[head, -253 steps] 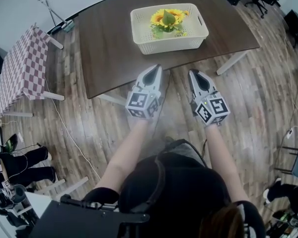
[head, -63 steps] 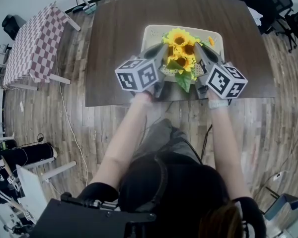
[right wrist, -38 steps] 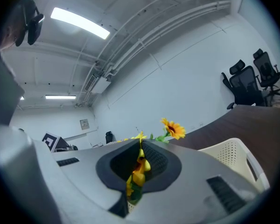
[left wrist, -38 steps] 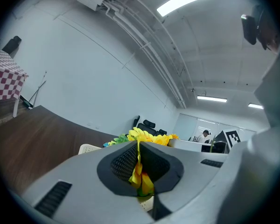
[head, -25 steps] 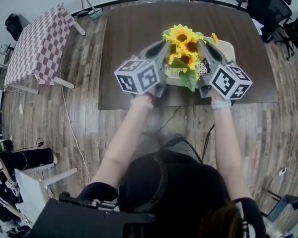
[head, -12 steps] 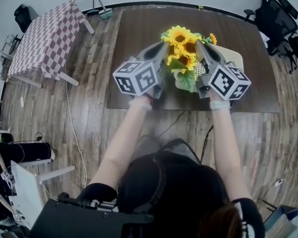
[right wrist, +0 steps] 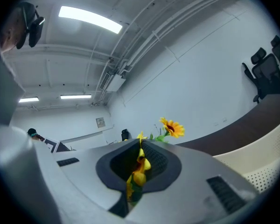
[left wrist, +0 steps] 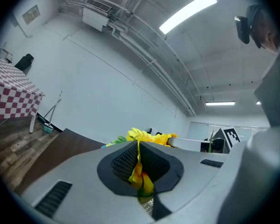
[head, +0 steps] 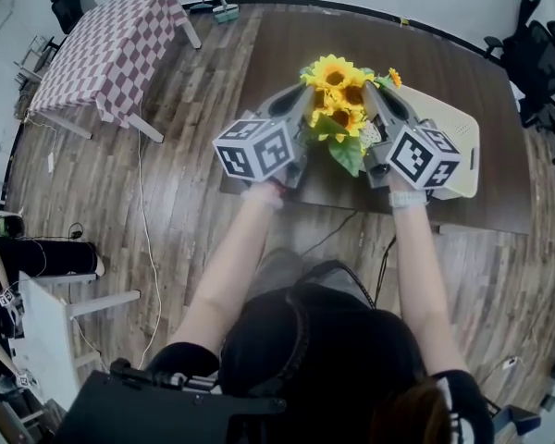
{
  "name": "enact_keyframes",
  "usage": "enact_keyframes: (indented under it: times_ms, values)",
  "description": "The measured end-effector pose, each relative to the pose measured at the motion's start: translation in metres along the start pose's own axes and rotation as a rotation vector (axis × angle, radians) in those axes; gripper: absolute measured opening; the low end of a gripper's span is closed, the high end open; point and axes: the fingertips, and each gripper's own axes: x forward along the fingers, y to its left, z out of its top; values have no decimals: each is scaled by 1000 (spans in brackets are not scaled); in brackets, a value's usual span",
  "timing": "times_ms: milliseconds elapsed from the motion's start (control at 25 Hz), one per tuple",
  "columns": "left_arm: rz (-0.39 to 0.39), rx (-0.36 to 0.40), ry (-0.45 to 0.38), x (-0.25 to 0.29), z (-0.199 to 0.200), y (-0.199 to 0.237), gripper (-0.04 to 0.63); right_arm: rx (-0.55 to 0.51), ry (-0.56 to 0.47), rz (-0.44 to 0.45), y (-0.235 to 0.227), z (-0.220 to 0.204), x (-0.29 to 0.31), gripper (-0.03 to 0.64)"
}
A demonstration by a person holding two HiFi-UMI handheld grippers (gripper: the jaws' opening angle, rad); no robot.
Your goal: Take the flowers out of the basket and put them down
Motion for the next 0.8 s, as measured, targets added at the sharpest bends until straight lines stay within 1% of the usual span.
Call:
enact_keyframes:
  times_ms: [120, 240, 440, 680, 800]
  values:
    - [34, 0, 1, -1, 1, 0, 11, 11, 17, 25, 1, 1, 2, 3]
    - [58, -7, 0, -10, 4, 12, 12, 16, 34, 43, 9, -6, 13, 3]
    - [91, -21, 4, -13, -1, 20, 12, 28, 64, 68, 8, -16, 20, 3]
    - [114, -44, 19, -15, -9, 28, 11, 35, 96, 77, 6, -25, 26, 3]
    - [115, -50, 33, -22, -16, 42, 11, 40, 100, 76, 11, -39, 32, 3]
